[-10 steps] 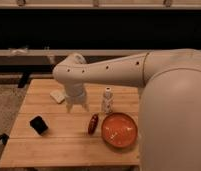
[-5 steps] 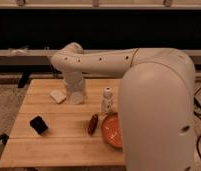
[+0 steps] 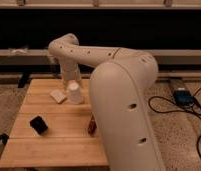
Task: Place the ceramic cup over the eraser
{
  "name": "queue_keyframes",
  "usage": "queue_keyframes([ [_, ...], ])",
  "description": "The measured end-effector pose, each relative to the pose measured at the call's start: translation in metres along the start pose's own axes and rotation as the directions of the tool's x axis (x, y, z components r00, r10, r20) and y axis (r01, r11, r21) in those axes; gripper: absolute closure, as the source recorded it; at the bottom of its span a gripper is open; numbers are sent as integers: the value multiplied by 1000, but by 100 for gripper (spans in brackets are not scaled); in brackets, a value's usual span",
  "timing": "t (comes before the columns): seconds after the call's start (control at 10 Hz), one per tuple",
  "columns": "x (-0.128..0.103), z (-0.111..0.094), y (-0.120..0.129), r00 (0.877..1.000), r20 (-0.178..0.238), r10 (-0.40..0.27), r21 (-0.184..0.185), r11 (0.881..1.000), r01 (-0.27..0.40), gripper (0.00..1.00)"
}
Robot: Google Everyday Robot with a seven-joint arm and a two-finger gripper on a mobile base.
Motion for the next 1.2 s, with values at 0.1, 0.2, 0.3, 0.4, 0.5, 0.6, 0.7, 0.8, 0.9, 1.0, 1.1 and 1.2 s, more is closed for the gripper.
queue_keyframes([
  [0.1, -12, 6, 5, 1000, -8, -15, 6, 1000, 15, 35],
  [0.2, -22, 10, 6, 1000, -13, -20, 9, 1000, 20, 35],
  [0.3, -28, 14, 3, 1000, -17, -17, 13, 1000, 17, 35],
  [0.4, -33, 20, 0, 1000, -19, -10, 13, 1000, 11, 35],
  [0.5, -38, 28, -4, 1000, -21, 0, 16, 1000, 1, 35],
  [0.6, -42, 32, -7, 1000, -10, 7, 9, 1000, -6, 35],
  [0.7, -45, 35, -9, 1000, 5, 11, 1, 1000, -11, 35],
  [0.8, -48, 38, -10, 1000, 25, 12, -13, 1000, -12, 35],
  [0.9, -50, 40, -9, 999, 36, 12, -26, 1000, -11, 35],
  [1.0, -52, 41, -9, 999, 48, 12, -35, 999, -11, 35],
  [1.1, -54, 44, -8, 998, 55, 8, -40, 999, -6, 35],
  [1.2, -55, 46, -4, 998, 58, 3, -45, 999, 0, 35],
])
